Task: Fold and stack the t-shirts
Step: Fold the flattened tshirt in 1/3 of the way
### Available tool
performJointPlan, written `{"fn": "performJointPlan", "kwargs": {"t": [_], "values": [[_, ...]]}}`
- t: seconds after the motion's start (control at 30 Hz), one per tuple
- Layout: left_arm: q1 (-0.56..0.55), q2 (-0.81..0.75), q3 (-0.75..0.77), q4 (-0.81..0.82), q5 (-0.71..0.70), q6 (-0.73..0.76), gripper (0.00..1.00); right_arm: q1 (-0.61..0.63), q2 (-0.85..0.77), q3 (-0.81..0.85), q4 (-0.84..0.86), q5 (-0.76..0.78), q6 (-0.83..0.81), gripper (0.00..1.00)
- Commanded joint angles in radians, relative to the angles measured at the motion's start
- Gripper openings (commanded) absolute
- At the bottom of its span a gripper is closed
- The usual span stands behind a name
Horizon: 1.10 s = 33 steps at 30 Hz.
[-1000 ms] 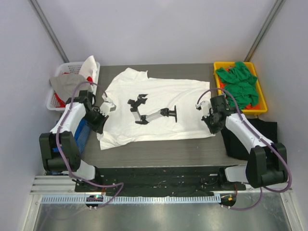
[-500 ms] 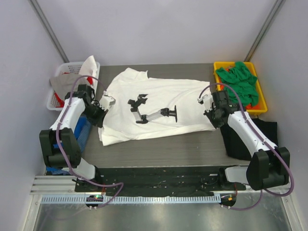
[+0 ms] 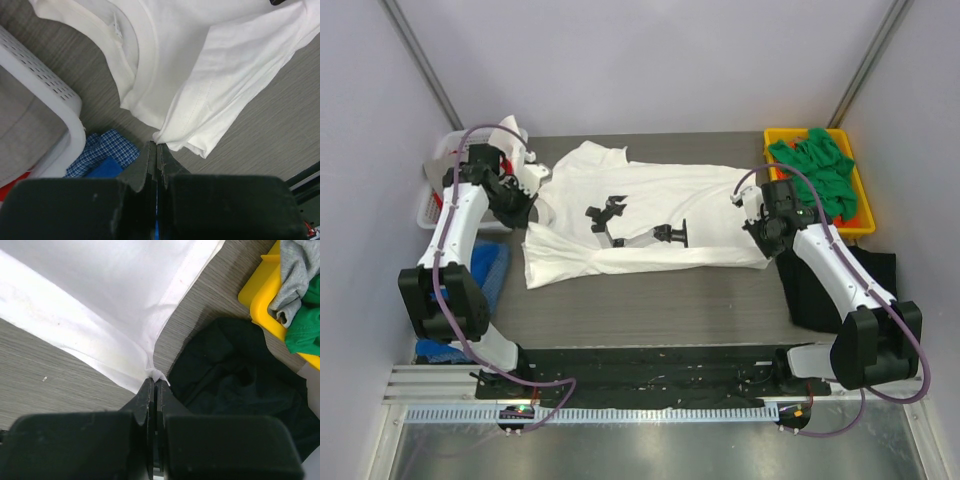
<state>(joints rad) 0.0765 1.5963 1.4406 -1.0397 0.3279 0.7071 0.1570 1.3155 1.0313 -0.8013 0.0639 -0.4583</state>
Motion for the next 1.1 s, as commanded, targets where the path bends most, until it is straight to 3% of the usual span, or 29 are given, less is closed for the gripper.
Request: {"fn": "performJointPlan", "kwargs": {"t": [0.0,0.53,0.8,1.07], "values": [[0.009,0.024,0.081,0.024,0.031,-0.026,0.00,-0.002,0.001,0.042,0.004,-0.004,0.015,0.01],[0.009,0.194,0.293,0.222,0.071,-0.173,0.00,-0.002,0.080,0.095,0.134,0.036,0.046,0.01],[-0.007,0.362,0.435,0.205,0.077,-0.216,0.00,-0.002,0.277,0.134,0.227,0.047,0.052,0.01],[-0.050,0.435,0.415,0.202,0.030,-0.186,0.00,-0.001,0.452,0.196,0.278,0.047,0.052,0.01]]}}
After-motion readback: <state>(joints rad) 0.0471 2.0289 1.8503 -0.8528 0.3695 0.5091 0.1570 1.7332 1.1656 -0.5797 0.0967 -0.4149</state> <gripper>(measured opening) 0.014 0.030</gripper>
